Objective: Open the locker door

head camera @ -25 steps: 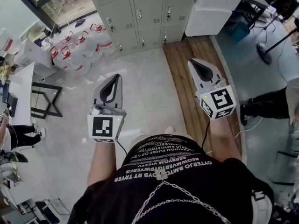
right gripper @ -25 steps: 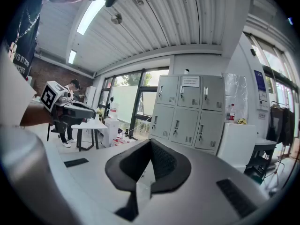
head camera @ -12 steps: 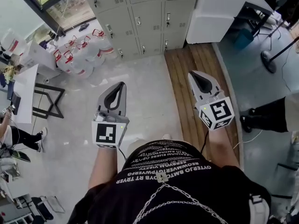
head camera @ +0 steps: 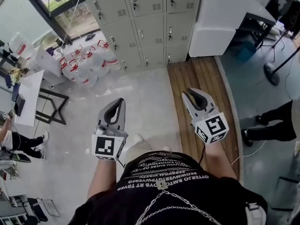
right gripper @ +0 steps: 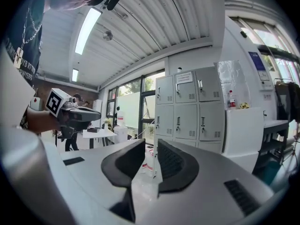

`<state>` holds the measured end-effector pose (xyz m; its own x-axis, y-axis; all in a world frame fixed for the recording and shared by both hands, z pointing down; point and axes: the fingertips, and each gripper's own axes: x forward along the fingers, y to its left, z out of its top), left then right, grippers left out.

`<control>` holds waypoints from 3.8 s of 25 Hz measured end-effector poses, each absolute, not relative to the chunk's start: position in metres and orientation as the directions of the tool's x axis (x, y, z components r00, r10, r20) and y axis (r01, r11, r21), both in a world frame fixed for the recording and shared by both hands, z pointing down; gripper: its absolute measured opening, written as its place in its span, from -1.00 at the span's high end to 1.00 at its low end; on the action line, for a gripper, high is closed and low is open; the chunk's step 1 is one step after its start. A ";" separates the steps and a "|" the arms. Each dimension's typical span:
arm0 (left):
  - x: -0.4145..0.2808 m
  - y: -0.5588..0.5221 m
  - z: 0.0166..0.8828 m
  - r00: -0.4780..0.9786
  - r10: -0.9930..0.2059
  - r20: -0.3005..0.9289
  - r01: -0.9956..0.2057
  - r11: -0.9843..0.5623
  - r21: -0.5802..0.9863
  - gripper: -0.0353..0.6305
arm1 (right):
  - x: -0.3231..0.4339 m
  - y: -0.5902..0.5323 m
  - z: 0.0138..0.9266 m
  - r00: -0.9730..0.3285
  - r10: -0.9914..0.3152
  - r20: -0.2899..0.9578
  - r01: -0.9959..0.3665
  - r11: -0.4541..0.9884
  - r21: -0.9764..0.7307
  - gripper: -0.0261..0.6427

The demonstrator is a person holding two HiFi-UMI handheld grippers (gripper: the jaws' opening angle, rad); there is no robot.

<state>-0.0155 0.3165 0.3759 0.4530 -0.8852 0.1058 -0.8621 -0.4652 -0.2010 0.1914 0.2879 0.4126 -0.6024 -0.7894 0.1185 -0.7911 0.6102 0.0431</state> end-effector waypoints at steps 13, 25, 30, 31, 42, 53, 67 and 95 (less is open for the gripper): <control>-0.030 0.307 0.383 0.467 -0.876 0.122 -0.858 -0.483 -0.178 0.90 | 0.170 0.271 0.427 -0.611 -0.774 0.164 -0.785 0.620 -0.001 0.51; -0.051 0.253 0.367 0.517 -0.856 0.005 -0.849 -0.514 -0.118 0.90 | 0.147 0.214 0.429 -0.606 -0.769 0.203 -0.789 0.614 -0.026 0.50; -0.062 0.218 0.363 0.550 -0.834 -0.031 -0.831 -0.544 -0.113 0.90 | 0.130 0.182 0.421 -0.602 -0.770 0.210 -0.789 0.614 -0.012 0.50; -0.066 0.212 0.363 0.550 -0.834 -0.034 -0.832 -0.544 -0.111 0.90 | 0.124 0.176 0.421 -0.605 -0.768 0.211 -0.787 0.617 -0.011 0.50; -0.146 0.152 0.369 0.536 -0.842 -0.061 -0.844 -0.532 -0.064 0.90 | 0.056 0.101 0.403 -0.611 -0.762 0.215 -0.774 0.632 0.040 0.50; -0.213 0.099 0.376 0.535 -0.844 -0.031 -0.843 -0.531 -0.089 0.90 | -0.012 0.059 0.401 -0.615 -0.756 0.225 -0.766 0.640 0.056 0.50; -0.199 0.043 0.401 0.572 -0.820 0.028 -0.819 -0.572 -0.047 0.90 | 0.011 0.017 0.424 -0.568 -0.787 0.241 -0.810 0.587 0.007 0.50; -0.125 -0.148 0.410 0.514 -0.850 0.112 -0.849 -0.523 -0.074 0.90 | 0.088 -0.177 0.421 -0.603 -0.780 0.169 -0.795 0.605 -0.045 0.53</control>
<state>-0.1255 -0.1481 0.4102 0.5142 -0.8503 0.1121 -0.8490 -0.5231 -0.0742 0.0879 -0.1767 0.4210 -0.6029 -0.7797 0.1691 -0.7949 0.6050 -0.0448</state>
